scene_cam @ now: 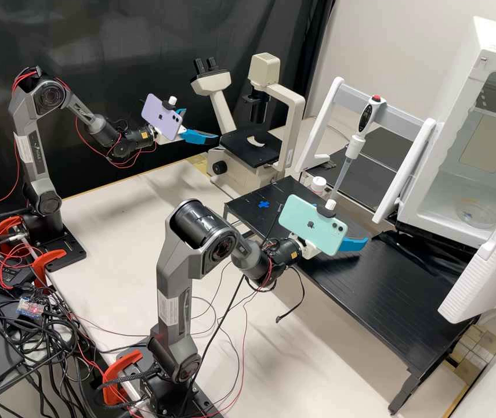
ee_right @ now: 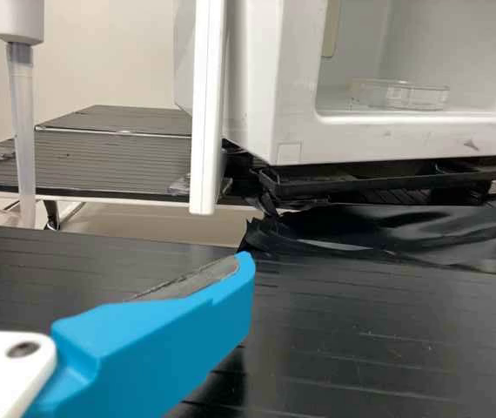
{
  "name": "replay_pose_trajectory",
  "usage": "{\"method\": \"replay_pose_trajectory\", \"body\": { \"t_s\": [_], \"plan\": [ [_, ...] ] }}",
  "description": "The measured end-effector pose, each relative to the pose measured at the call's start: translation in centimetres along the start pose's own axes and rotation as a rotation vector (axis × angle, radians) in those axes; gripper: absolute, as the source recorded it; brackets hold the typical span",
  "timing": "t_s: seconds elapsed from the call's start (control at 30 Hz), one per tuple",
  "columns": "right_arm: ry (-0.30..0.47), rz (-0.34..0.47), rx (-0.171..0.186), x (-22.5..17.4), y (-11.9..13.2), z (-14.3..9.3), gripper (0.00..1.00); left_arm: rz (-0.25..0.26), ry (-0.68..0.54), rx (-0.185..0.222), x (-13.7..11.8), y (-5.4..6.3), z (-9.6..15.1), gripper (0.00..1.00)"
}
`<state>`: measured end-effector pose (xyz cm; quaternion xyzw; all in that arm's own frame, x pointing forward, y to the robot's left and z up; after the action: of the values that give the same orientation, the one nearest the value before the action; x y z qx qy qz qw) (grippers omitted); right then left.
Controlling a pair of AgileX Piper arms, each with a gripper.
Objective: Move the petri dish to the microscope
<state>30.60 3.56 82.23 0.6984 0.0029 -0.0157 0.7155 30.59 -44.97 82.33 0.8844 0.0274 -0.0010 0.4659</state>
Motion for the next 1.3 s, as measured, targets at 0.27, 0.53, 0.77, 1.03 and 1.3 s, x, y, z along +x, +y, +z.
{"method": "replay_pose_trajectory", "body": {
  "t_s": [0.27, 0.53, 0.77, 1.03, 1.3],
  "plan": [
    [0.001, 0.003, 0.000, 0.0, 0.0, 0.0, 1.00, 0.000, 0.000, 0.000, 0.0, 0.0, 0.0, 1.00],
    [-0.057, 0.031, 0.007, -0.6, 1.0, 2.8, 1.00, 0.000, 0.000, 0.000, 0.0, 0.0, 0.0, 1.00],
    [-0.116, 0.142, 0.090, -1.4, 4.4, 6.9, 1.00, 0.000, 0.000, 0.000, 0.0, 0.0, 0.0, 1.00],
    [-0.114, 0.236, 0.100, 1.4, 8.3, 8.3, 1.00, 0.000, 0.000, 0.000, 0.0, 0.0, 0.0, 1.00],
    [-0.136, 0.269, 0.100, 6.3, 11.5, 8.6, 1.00, 0.000, 0.000, 0.000, 0.0, 0.0, 0.0, 1.00]
  ]
}}
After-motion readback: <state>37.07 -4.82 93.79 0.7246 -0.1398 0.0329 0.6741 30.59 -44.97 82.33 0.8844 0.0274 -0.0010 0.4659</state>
